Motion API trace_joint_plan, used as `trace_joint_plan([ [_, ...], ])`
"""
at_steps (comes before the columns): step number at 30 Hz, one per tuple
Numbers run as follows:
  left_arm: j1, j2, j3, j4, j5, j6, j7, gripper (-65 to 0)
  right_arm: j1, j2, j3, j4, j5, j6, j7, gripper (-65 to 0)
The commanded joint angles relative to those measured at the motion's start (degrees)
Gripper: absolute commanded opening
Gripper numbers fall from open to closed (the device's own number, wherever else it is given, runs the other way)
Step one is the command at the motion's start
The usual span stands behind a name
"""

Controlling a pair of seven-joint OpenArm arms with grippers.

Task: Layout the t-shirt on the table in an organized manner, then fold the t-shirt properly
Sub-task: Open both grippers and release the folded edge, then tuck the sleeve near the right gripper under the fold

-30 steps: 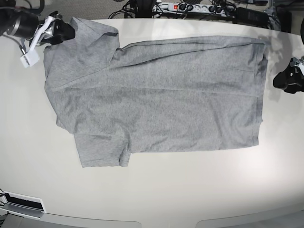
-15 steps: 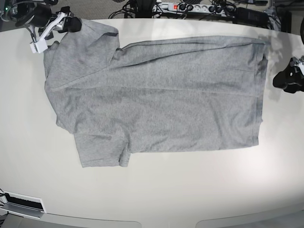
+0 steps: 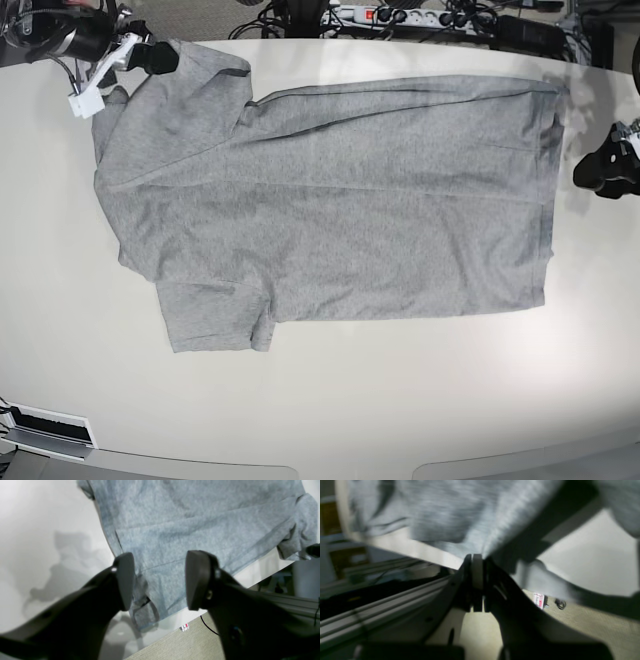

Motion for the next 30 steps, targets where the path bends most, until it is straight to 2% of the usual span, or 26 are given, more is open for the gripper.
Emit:
trace_joint_plan([
  [1, -0.31, -1.4, -0.68, 0.63, -1.25, -0.3, -0.98, -34.7, 0.57, 0.7, 0.22, 0.66, 3.21, 0.34, -1.16, -65.0],
  [5, -0.31, -1.44, -0.68, 0.63, -1.16, -0.3, -0.98, -35.4, 2.6, 0.98, 0.24, 2.82, 13.62, 0.34, -9.72, -65.0],
  [8, -0.31, -1.42, -0.68, 0.63, -1.18, -0.3, -0.98, -35.4, 2.56, 1.57, 0.44, 7.72, 20.75, 0.34, -9.72, -65.0],
  [14, -0.31, -1.42, -0.68, 0.63, -1.18, -0.3, -0.81, -35.4, 3.69, 1.95, 0.31, 17.94, 20.75, 0.34, -9.72, -65.0],
  [22, -0.31, -1.42, -0.68, 0.63, -1.66, -0.3, -0.79, -35.4, 13.03, 1.79, 0.22, 18.38, 20.39, 0.34, -9.72, -65.0],
  [28, -0.28, -1.42, -0.68, 0.63, -1.84, -0.3, 0.11, -35.4, 17.05, 1.77, 0.2, 18.23, 13.97, 0.34, -9.53, -65.0],
  [30, -0.31, -1.42, -0.68, 0.63, -1.84, -0.3, 0.11, -35.4, 18.01, 1.75, 0.2, 18.23, 10.8, 0.34, -7.82, -65.0],
])
